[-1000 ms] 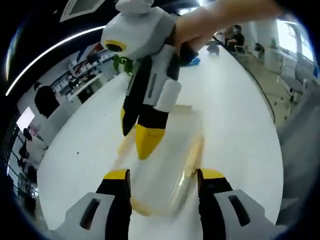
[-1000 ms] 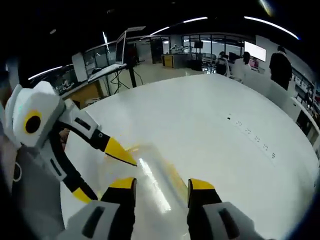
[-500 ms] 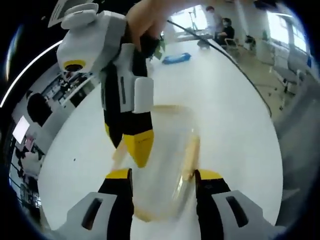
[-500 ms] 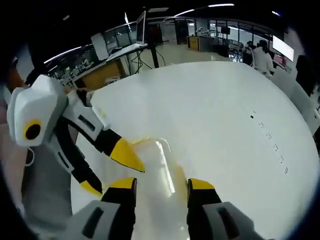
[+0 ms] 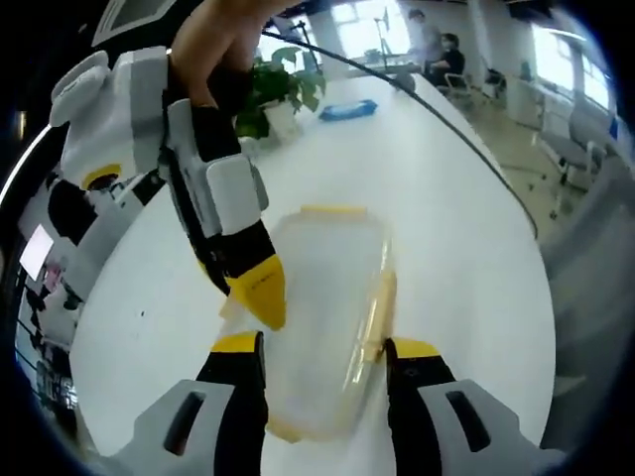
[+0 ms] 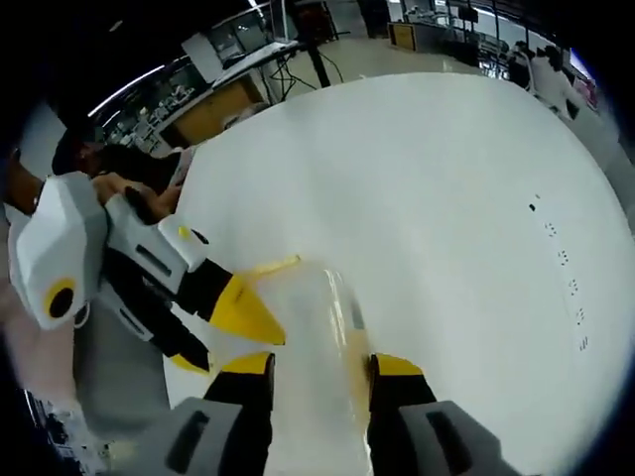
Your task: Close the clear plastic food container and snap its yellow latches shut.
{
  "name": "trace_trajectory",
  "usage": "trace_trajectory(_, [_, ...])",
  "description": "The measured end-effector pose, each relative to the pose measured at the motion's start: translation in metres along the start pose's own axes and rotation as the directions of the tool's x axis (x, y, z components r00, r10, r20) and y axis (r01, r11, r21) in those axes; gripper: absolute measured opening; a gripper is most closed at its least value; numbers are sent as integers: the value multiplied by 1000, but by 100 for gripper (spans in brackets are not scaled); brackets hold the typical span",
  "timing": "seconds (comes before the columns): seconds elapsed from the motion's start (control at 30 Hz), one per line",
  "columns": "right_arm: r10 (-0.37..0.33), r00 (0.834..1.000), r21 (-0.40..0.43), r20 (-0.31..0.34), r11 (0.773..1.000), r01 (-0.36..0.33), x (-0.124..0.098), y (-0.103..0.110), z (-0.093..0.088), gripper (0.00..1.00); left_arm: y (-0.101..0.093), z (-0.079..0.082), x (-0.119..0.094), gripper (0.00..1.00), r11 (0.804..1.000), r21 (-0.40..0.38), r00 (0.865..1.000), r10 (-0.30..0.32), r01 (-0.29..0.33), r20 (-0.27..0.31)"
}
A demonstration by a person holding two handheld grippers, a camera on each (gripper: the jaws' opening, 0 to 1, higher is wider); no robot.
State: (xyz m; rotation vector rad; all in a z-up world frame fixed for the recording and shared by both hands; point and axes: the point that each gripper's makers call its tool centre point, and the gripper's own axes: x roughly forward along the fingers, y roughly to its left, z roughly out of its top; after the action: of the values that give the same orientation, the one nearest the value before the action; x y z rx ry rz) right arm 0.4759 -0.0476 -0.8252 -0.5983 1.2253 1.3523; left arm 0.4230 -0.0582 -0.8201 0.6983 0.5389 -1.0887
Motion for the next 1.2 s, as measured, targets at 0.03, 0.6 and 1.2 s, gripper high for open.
trace_trajectory(0.03, [13,1000,3,-23,1000,-13,0,0,0,35,0,0,0,45,1000,4,1000,4,-4,5])
trace_trajectory(0.6, [57,991,36,-124,998,-53,4,9,-6,37,-1,-2,4,44,999,-16,999,34,-34,6])
trace_trajectory(1.2, [21,999,34,-37,999,-20,6,7,-1,39,-3,0,7,42,985,55,987,160,-161,26])
